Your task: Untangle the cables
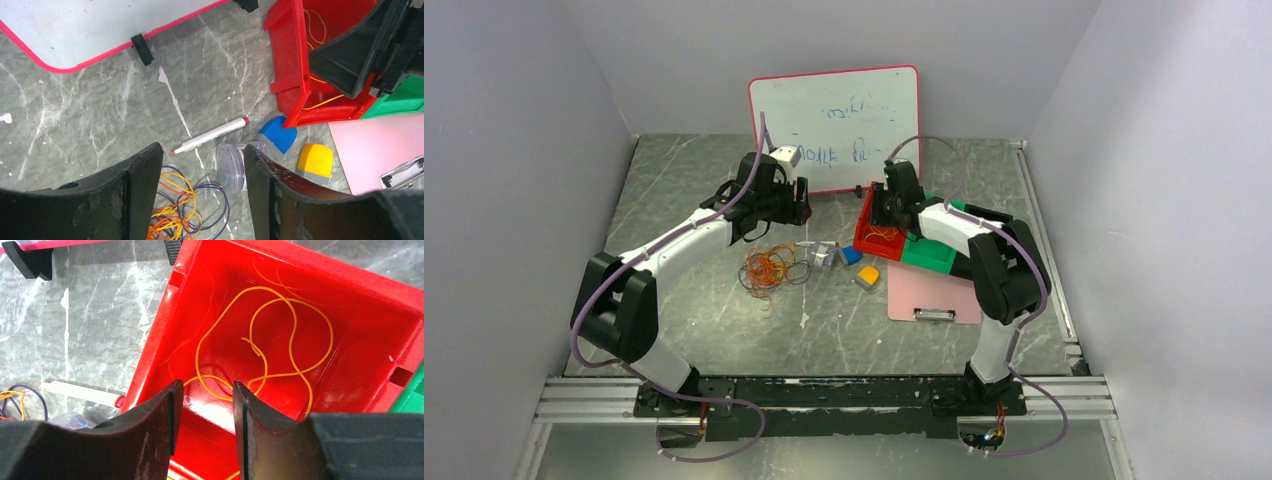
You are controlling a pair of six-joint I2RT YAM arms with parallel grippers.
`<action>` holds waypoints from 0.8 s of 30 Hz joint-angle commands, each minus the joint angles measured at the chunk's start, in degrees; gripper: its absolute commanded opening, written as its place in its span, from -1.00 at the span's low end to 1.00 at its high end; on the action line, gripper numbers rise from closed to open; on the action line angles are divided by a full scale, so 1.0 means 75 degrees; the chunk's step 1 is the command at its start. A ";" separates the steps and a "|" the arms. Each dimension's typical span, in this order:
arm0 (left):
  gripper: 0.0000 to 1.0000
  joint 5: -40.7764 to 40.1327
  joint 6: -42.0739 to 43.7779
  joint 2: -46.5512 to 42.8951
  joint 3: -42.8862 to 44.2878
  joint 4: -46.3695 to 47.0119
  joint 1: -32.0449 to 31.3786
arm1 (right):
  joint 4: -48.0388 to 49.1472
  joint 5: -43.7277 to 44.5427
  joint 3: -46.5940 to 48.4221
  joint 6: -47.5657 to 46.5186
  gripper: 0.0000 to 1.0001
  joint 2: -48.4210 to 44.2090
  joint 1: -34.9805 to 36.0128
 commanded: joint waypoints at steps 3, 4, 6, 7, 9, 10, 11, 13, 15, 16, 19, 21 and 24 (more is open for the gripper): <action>0.31 -0.0203 -0.0014 -0.0155 0.0121 -0.0038 0.0041 | 0.0030 -0.0136 -0.0100 -0.0177 -0.07 -0.0850 -0.0006; 0.31 -0.0198 -0.0014 -0.0163 0.0126 -0.0038 0.0041 | 0.0015 -0.0210 -0.0241 -0.0084 -0.06 -0.1026 0.0012; 0.31 -0.0220 -0.0014 -0.0176 0.0124 -0.0038 0.0041 | 0.0018 -0.0304 -0.0535 0.0105 -0.04 -0.1454 0.0078; 0.31 -0.0231 -0.0007 -0.0181 0.0116 -0.0038 0.0041 | 0.0010 -0.0327 -0.0682 0.0195 -0.03 -0.1617 0.0125; 0.31 -0.0237 -0.0005 -0.0189 0.0109 -0.0044 0.0041 | -0.0041 -0.0411 -0.0902 0.0379 -0.02 -0.1865 0.0215; 0.31 -0.0213 -0.0003 -0.0179 0.0112 -0.0038 0.0041 | -0.0072 -0.0474 -0.0993 0.0466 -0.01 -0.1928 0.0255; 0.31 -0.0195 -0.0008 -0.0169 0.0120 -0.0042 0.0041 | -0.0088 -0.0532 -0.1082 0.0558 -0.01 -0.1973 0.0279; 0.30 -0.0145 -0.0023 -0.0155 0.0137 -0.0038 0.0041 | -0.0040 -0.0575 -0.1271 0.0698 -0.01 -0.1983 0.0334; 0.30 -0.0120 -0.0042 -0.0143 0.0138 -0.0038 0.0041 | 0.0002 -0.0568 -0.1275 0.0812 -0.01 -0.1874 0.0338; 0.31 -0.0122 -0.0038 -0.0152 0.0128 -0.0033 0.0041 | -0.0001 -0.0581 -0.1280 0.0838 0.00 -0.1812 0.0338; 0.30 -0.0149 -0.0033 -0.0171 0.0115 -0.0051 0.0041 | 0.0062 -0.0660 -0.1280 0.0891 0.00 -0.1608 0.0335; 0.31 -0.0161 -0.0038 -0.0190 0.0097 -0.0033 0.0041 | 0.0085 -0.0645 -0.1213 0.0915 0.01 -0.1482 0.0337; 0.30 -0.0170 -0.0038 -0.0169 0.0111 -0.0048 0.0041 | 0.0015 -0.0610 -0.1057 0.0905 0.01 -0.1262 0.0337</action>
